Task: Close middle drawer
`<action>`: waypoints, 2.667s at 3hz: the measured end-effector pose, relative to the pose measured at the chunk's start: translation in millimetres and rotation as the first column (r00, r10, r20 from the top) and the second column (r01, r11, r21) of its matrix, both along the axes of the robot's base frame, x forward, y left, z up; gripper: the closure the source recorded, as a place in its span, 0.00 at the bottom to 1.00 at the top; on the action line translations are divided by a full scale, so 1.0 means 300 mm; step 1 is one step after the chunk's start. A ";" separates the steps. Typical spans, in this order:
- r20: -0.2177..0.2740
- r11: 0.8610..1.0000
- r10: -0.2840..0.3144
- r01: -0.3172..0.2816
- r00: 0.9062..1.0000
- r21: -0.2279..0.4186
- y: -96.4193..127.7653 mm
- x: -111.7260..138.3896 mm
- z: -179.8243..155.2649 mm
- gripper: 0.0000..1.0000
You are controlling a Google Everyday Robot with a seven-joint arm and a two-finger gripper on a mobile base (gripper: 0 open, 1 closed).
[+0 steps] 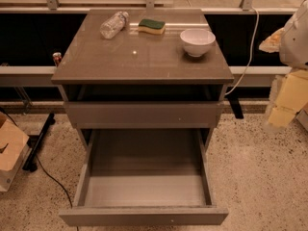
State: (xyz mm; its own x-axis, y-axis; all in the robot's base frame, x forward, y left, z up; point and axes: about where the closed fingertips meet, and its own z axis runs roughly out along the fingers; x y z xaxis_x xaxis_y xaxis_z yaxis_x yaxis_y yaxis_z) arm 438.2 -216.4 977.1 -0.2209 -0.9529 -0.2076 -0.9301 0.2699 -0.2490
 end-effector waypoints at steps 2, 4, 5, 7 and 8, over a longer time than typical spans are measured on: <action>0.010 1.000 0.000 0.000 1.000 0.000 0.002 0.001 0.007 0.16; -0.035 0.998 0.021 -0.019 0.999 0.063 0.016 -0.021 -0.145 0.62; -0.072 0.996 0.029 -0.023 0.997 0.087 -0.001 -0.062 -0.275 0.85; -0.077 0.996 0.028 -0.022 0.997 0.084 -0.003 -0.073 -0.291 1.00; -0.090 0.997 0.023 -0.016 0.996 0.078 0.012 -0.074 -0.346 1.00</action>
Offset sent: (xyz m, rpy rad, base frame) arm 0.0000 0.0000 0.0000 0.0000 0.0000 0.0000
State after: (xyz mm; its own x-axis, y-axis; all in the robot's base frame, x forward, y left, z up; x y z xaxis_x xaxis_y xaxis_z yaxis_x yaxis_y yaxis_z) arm 416.0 -212.8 873.4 -0.2240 -0.9391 -0.2607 -0.9531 0.2669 -0.1427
